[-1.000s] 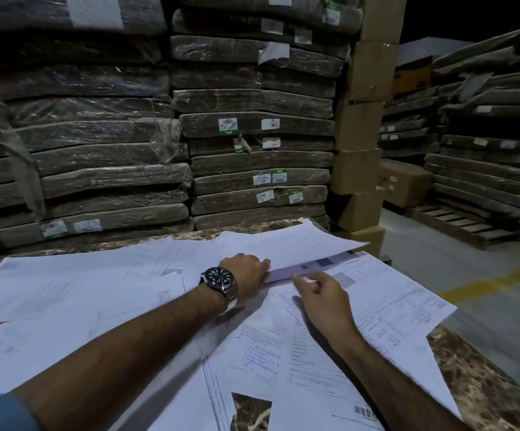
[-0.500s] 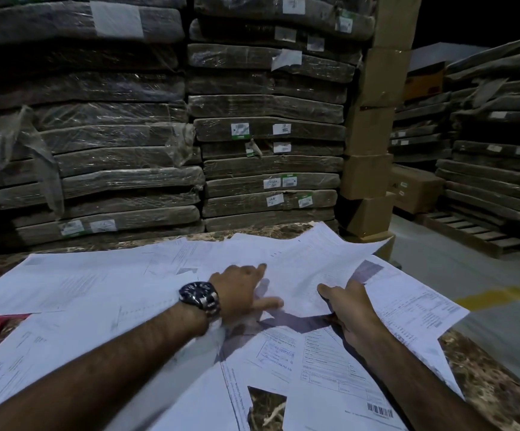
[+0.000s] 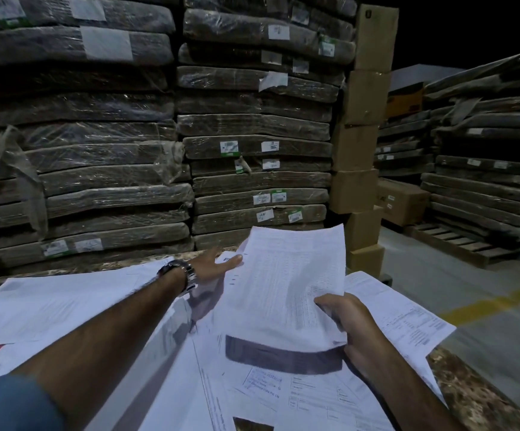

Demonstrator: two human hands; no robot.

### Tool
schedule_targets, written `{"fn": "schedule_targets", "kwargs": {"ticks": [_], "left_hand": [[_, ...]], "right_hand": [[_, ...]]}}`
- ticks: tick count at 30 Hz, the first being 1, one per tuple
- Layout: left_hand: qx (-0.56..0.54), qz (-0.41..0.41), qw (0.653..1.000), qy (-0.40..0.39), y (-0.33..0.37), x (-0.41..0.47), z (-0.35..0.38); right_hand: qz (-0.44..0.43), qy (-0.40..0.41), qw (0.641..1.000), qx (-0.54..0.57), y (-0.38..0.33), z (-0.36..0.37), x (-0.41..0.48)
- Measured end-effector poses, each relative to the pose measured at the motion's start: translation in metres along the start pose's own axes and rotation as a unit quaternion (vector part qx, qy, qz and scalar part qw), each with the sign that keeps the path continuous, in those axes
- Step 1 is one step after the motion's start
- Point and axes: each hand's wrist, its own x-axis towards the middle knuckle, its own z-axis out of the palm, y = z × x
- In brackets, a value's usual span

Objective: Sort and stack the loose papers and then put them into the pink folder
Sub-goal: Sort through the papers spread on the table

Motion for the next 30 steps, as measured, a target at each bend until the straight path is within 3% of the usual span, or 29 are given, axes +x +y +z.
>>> {"fn": "schedule_targets", "kwargs": {"ticks": [6,11,15,18,23,25,30], "left_hand": [[-0.009,0.039,0.994,0.104,-0.024,0.045,-0.010],[-0.046,0.071,0.990,0.112,-0.038,0.077,-0.004],[0.049,0.085,0.990,0.096,-0.017,0.060,-0.003],[0.101,0.102,0.980,0.135,-0.009,0.061,-0.006],[-0.119,0.136,0.973,0.140,0.019,0.052,-0.022],[-0.160,0.148,0.968,0.128,0.029,0.042,-0.030],[-0.009,0.182,0.967,0.179,0.043,0.028,-0.035]], "right_hand": [[-0.001,0.006,1.000,-0.025,-0.001,0.000,0.001],[0.013,-0.005,1.000,-0.028,-0.003,0.003,0.000],[0.021,0.001,1.000,-0.009,-0.003,0.002,-0.001],[0.002,-0.010,1.000,0.002,-0.001,0.001,0.000],[-0.022,-0.041,0.997,0.058,0.000,0.001,0.000],[-0.027,-0.051,0.996,0.063,-0.001,0.003,-0.001],[-0.036,-0.061,0.996,0.054,0.000,0.010,-0.002]]}}
